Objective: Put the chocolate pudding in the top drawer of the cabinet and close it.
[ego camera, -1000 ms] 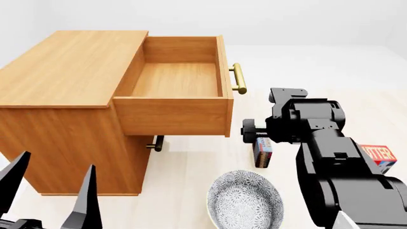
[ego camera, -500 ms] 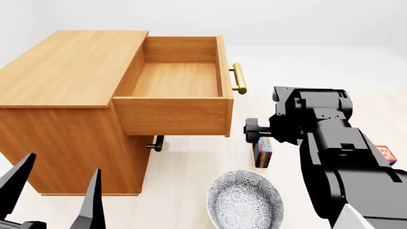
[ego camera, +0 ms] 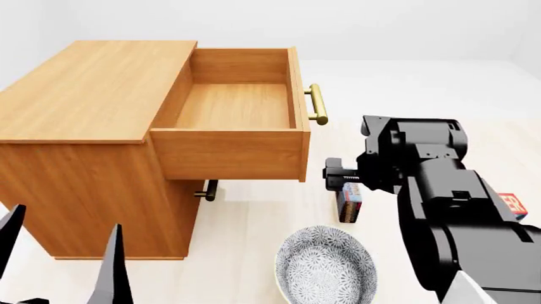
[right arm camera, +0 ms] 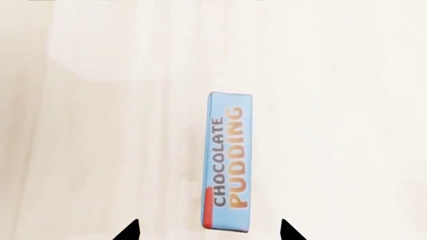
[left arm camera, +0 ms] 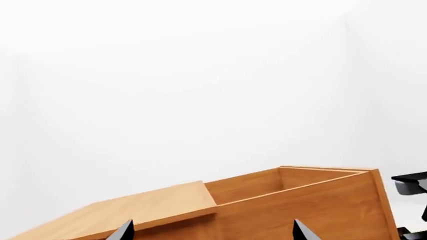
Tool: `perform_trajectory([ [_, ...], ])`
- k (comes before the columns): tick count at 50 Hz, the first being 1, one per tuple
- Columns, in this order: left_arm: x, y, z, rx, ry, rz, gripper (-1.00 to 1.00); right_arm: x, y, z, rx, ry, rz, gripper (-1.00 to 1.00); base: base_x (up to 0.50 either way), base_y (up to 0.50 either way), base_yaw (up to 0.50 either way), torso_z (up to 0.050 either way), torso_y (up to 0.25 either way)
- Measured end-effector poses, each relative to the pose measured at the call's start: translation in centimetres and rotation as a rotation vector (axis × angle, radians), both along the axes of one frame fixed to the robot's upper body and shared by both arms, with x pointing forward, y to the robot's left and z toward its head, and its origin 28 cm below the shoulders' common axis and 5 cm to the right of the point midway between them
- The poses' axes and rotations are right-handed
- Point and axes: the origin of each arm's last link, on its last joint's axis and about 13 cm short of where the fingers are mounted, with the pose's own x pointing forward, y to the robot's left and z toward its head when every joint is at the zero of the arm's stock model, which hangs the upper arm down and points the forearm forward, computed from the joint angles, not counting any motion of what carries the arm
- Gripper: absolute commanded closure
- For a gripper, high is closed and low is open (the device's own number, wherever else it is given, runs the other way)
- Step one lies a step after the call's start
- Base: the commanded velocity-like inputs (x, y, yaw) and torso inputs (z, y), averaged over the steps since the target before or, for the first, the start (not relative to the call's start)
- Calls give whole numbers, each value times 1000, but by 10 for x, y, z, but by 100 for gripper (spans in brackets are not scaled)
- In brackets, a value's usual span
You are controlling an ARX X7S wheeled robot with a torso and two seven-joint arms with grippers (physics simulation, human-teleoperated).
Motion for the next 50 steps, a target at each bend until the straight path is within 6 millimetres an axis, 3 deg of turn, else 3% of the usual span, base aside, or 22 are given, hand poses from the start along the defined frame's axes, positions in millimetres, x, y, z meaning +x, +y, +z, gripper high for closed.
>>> perform_trajectory([
  [5, -1, 1, -2, 7, -7, -15, -100, 0, 0, 0, -3, -4, -4, -100, 0, 0, 0, -5, 0],
  [43, -5, 0, -9, 56, -1, -61, -100, 7, 1, 5, -34, -92, -41, -100, 0, 0, 0, -50, 0],
  [50, -6, 0, -8, 48, -2, -80, -100, 7, 1, 5, -39, -95, -43, -100, 0, 0, 0, 0, 0],
])
